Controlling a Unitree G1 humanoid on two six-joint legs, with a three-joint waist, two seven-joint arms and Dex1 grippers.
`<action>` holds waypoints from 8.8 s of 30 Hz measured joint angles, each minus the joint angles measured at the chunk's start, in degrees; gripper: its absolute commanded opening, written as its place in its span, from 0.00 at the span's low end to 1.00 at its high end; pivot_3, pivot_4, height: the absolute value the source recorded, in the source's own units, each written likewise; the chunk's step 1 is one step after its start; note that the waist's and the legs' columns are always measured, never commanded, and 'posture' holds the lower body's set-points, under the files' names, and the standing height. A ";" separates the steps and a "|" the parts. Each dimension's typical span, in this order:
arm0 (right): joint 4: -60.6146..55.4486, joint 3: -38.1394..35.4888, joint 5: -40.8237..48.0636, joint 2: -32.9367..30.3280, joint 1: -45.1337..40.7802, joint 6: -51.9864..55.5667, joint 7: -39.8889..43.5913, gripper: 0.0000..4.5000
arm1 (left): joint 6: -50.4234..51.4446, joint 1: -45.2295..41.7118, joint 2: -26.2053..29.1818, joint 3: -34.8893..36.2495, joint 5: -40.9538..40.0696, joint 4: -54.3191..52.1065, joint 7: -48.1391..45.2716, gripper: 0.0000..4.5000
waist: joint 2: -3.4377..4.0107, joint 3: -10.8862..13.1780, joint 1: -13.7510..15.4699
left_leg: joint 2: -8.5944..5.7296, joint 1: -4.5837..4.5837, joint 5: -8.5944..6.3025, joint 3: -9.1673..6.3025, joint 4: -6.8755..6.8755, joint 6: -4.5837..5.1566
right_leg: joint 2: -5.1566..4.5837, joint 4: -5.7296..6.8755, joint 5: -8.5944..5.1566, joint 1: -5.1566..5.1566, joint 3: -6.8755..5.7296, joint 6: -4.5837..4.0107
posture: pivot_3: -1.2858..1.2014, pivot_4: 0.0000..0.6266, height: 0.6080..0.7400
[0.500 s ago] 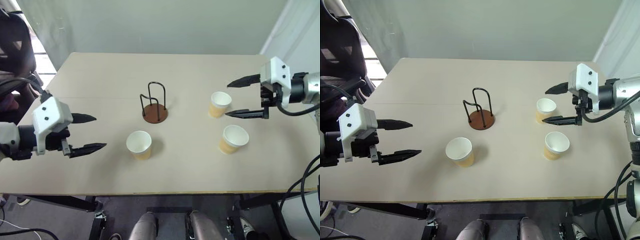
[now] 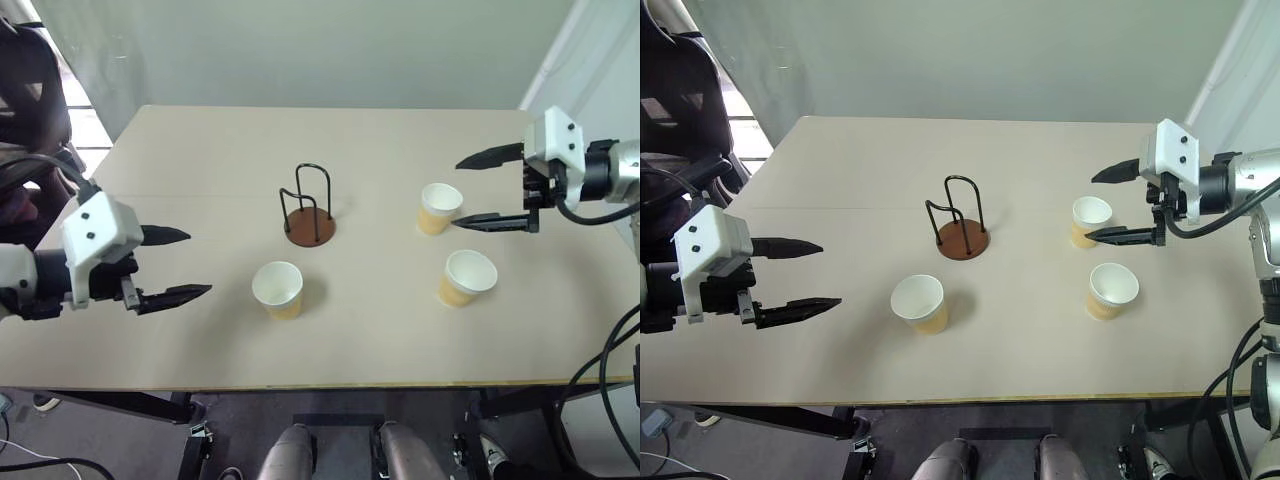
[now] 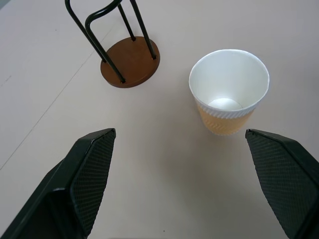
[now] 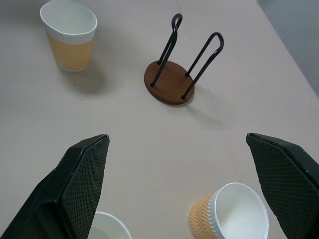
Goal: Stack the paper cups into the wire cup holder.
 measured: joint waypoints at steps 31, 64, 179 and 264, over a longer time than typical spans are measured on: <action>34.38 6.51 -17.05 39.62 -17.93 -2.21 -39.37 1.00 | 6.09 6.34 -2.17 8.12 -2.52 -8.18 4.15 0.99 | -0.02 -0.01 0.04 | 0.48 -0.33 -0.19 -0.12 -0.11 -0.72 | 0.54 0.37 0.20 -0.72 -0.04 -0.28 | 0.52 0.24 1.00; 61.04 3.66 -18.95 52.06 -27.16 -13.26 -53.49 1.00 | 13.50 14.81 -4.42 19.05 -3.88 -17.50 5.57 0.99 | -0.03 -0.01 0.03 | 1.32 -0.29 -0.54 -0.15 -0.02 -1.35 | 1.26 0.43 0.18 -0.81 -0.14 -0.70 | 0.52 0.24 1.00; -28.95 -3.46 6.62 -23.10 23.24 19.16 2.03 0.87 | -1.14 -15.07 -1.02 -8.37 -13.12 3.57 -9.62 1.00 | -0.73 -0.07 1.12 | 2.44 0.67 -0.64 0.63 0.01 -1.86 | 3.02 0.37 -0.13 0.10 0.08 -1.85 | 0.52 0.24 1.00; -32.51 19.10 2.76 10.85 -2.45 12.46 3.58 0.01 | 6.09 -1.73 1.84 -0.11 -12.23 -7.04 -4.87 1.00 | -0.84 0.01 -0.10 | 3.14 1.28 -0.73 0.88 0.04 -1.52 | 3.46 0.48 -0.19 0.13 0.50 -2.51 | 0.52 0.24 1.00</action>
